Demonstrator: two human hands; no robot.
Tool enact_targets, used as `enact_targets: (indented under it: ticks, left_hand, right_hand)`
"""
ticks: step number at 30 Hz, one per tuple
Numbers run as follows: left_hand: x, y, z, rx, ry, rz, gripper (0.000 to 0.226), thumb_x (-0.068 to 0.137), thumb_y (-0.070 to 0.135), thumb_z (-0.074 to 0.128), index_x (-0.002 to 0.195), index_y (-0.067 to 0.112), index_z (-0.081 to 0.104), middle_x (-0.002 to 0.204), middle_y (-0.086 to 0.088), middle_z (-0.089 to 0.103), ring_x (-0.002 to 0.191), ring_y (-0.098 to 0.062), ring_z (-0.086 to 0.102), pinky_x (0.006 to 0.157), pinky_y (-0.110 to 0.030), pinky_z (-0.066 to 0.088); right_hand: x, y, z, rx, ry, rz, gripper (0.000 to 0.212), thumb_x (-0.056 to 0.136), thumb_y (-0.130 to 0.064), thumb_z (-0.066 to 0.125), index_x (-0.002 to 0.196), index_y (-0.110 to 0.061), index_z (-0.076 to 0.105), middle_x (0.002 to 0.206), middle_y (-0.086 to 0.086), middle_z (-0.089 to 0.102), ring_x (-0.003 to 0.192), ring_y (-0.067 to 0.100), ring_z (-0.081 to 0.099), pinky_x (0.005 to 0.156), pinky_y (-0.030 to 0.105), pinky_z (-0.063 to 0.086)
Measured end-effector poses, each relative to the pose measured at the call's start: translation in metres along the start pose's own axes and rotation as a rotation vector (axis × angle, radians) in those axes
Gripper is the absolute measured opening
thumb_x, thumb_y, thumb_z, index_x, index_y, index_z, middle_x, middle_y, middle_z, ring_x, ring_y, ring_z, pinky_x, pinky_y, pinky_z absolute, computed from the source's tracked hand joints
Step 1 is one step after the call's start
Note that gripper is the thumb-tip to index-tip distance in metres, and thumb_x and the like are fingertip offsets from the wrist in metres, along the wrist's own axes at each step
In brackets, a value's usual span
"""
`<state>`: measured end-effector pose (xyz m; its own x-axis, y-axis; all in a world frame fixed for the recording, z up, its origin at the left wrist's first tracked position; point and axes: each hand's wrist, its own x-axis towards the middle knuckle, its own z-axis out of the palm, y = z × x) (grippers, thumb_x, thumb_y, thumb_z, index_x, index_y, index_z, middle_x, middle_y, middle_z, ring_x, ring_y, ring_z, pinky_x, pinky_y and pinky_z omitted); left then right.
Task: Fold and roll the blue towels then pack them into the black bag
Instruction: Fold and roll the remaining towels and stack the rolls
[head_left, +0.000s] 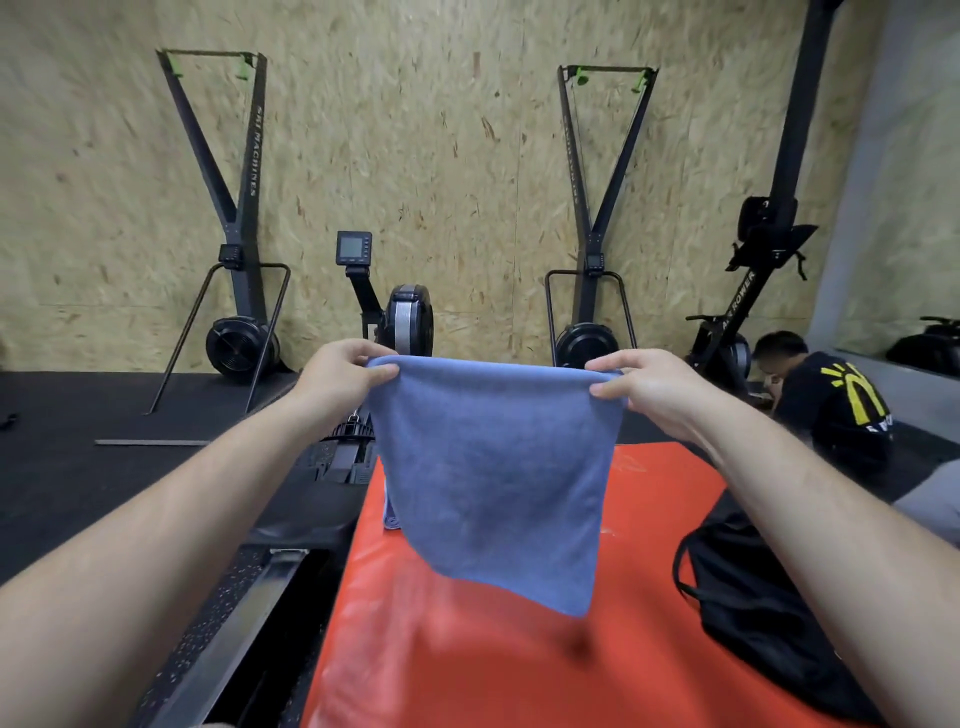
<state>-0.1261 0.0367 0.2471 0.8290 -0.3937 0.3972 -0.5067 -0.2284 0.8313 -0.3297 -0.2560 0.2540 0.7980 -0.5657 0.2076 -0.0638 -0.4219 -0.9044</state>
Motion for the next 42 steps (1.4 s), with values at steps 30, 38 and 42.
enact_targets:
  ticks: [30,38,42]
  left_hand:
    - [0.010,-0.102,0.039,-0.125,0.006,-0.075,0.006,0.094,0.016,0.066,0.090,0.011,0.067,0.083,-0.009,0.072,0.082,-0.020,0.074,0.083,-0.039,0.058]
    - [-0.086,-0.206,0.086,-0.008,-0.095,-0.219,0.010,0.092,0.022,0.068,0.082,0.021,0.066,0.086,-0.014,0.073,0.079,-0.023,0.066,0.078,-0.043,0.055]
    - [-0.131,-0.244,0.102,0.103,-0.184,-0.330,0.015,0.088,0.024,0.072,0.075,0.019,0.065,0.071,-0.004,0.067,0.068,-0.016,0.059,0.068,-0.031,0.048]
  right_hand:
    - [0.019,0.103,0.050,-0.197,0.163,-0.153,0.006,0.090,-0.022,0.066,0.090,-0.022,0.071,0.078,-0.005,0.074,0.078,0.014,0.069,0.075,0.031,0.054]
    - [-0.039,0.219,0.091,-0.332,0.074,-0.018,0.006,0.091,-0.019,0.067,0.090,-0.019,0.072,0.083,-0.004,0.072,0.077,0.015,0.063,0.072,0.023,0.048]
    - [-0.083,0.264,0.112,-0.379,0.032,0.107,0.004,0.089,-0.020,0.069,0.089,-0.019,0.073,0.083,-0.002,0.070,0.078,0.013,0.060,0.067,0.022,0.037]
